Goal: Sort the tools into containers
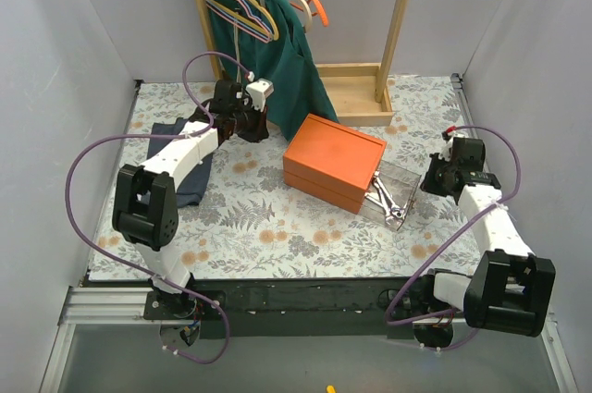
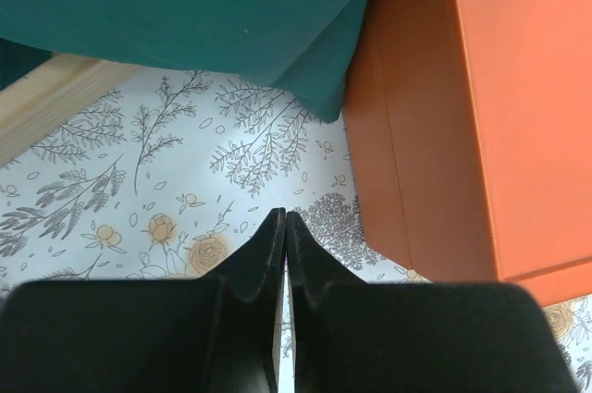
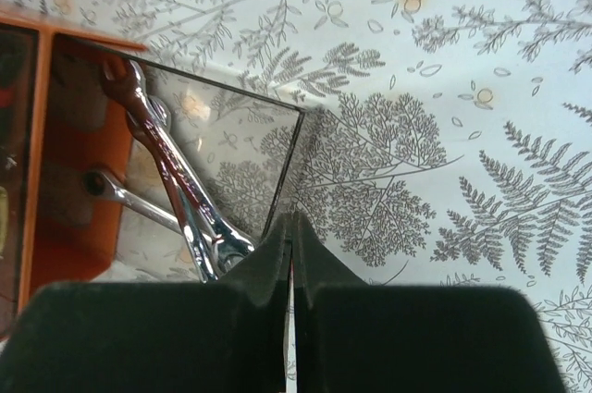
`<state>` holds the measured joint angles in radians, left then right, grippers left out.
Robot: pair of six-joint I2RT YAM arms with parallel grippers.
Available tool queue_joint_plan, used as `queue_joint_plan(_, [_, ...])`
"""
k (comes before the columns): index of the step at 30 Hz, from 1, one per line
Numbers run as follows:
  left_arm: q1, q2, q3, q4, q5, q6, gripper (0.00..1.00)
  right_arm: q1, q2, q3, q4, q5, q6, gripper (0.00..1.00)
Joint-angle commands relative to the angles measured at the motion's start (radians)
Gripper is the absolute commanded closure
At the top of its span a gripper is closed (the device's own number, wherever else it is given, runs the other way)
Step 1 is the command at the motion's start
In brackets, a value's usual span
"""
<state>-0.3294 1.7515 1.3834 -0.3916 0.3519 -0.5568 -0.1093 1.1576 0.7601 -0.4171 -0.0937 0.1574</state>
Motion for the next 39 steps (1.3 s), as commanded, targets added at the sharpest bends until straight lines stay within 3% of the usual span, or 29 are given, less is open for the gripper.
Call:
queue_joint_plan(1, [0.004, 0.0, 0.016, 0.002, 0.033, -0.012, 1.0, -0.003, 0.037, -0.016, 0.018, 0.008, -0.013, 0.99])
queue_joint_plan(6, [0.003, 0.029, 0.025, -0.018, 0.065, 0.008, 1.0, -0.003, 0.103, -0.039, 0.072, -0.055, -0.007, 0.99])
queue_joint_plan(11, [0.001, 0.062, 0.048, -0.05, 0.168, 0.043, 1.0, 0.002, 0.162, -0.041, 0.167, -0.309, 0.066, 0.99])
queue_joint_plan(16, [0.0, 0.088, 0.066, -0.072, 0.229, 0.083, 1.0, 0.042, 0.249, -0.004, 0.264, -0.422, 0.134, 0.99])
queue_joint_plan(30, [-0.022, 0.109, 0.105, -0.09, 0.236, 0.113, 1.0, 0.152, 0.432, 0.105, 0.463, -0.548, 0.271, 0.99])
queue_joint_plan(36, [-0.022, 0.077, 0.089, -0.085, 0.19, 0.106, 1.0, 0.163, 0.41, 0.09, 0.445, -0.52, 0.268, 0.99])
queue_joint_plan(39, [-0.022, 0.025, 0.071, -0.05, 0.079, 0.068, 1.0, 0.154, 0.352, 0.104, 0.35, -0.451, 0.193, 0.97])
